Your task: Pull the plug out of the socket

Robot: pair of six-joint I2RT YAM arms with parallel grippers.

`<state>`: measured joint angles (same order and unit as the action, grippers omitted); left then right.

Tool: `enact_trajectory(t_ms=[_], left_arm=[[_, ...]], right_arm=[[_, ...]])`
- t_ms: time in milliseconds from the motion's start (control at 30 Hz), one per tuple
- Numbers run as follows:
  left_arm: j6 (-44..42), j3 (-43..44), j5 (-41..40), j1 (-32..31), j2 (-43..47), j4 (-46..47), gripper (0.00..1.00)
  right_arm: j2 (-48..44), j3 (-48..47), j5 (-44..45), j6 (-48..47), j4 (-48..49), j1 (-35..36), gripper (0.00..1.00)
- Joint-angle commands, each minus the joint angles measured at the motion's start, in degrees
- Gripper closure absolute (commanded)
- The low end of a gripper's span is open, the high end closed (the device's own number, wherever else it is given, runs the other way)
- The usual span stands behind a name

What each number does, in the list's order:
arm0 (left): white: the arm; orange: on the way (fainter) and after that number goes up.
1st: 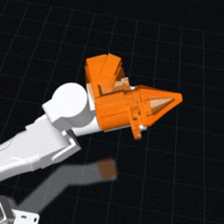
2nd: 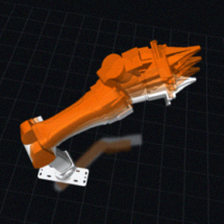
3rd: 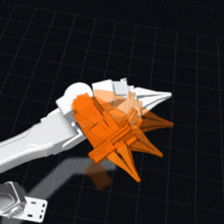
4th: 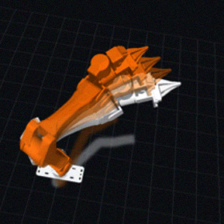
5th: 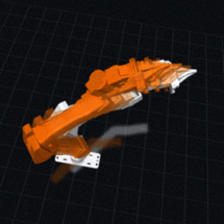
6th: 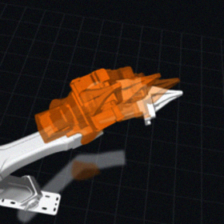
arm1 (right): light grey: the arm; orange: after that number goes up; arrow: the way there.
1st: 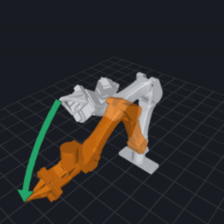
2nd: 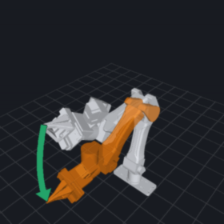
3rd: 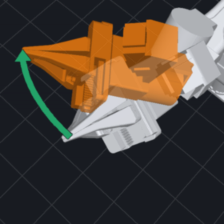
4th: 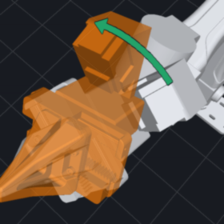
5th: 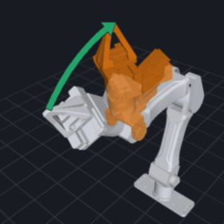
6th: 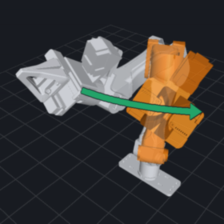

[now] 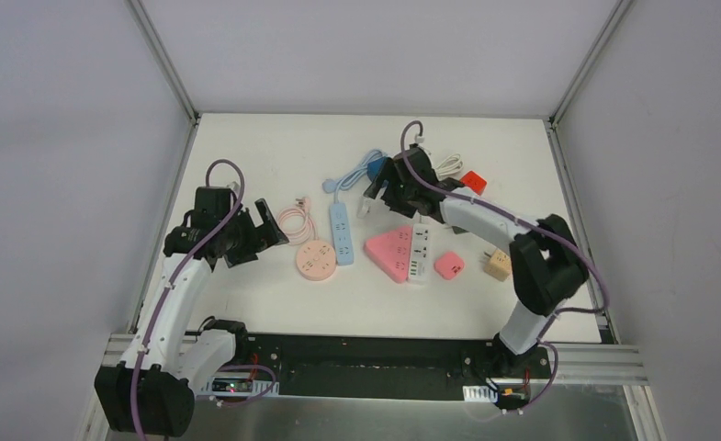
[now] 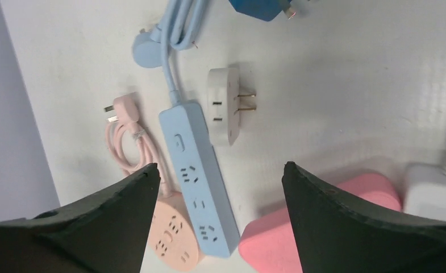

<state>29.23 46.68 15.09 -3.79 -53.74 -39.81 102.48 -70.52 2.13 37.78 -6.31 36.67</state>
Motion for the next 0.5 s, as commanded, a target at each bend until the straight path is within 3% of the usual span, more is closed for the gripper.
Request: enact_trajectory(t_ms=[0,267,467], left_arm=[[-2.16,2.71,1.34,-0.4,3.18,-3.68,0.01],[-1.84,6.31,-1.68,-0.35,10.37,-9.32,0.01],[-2.51,15.37,-5.19,-0.37,14.62,-16.54,0.01]], right_arm=[[-14.38,2.46,8.17,-3.46,-7.46,-0.09,0.18],[-36.48,6.92,24.11,-6.07,-21.97,-0.1,0.16],[-51.29,3.43,36.98,-9.79,-36.37,-0.1,0.01]])
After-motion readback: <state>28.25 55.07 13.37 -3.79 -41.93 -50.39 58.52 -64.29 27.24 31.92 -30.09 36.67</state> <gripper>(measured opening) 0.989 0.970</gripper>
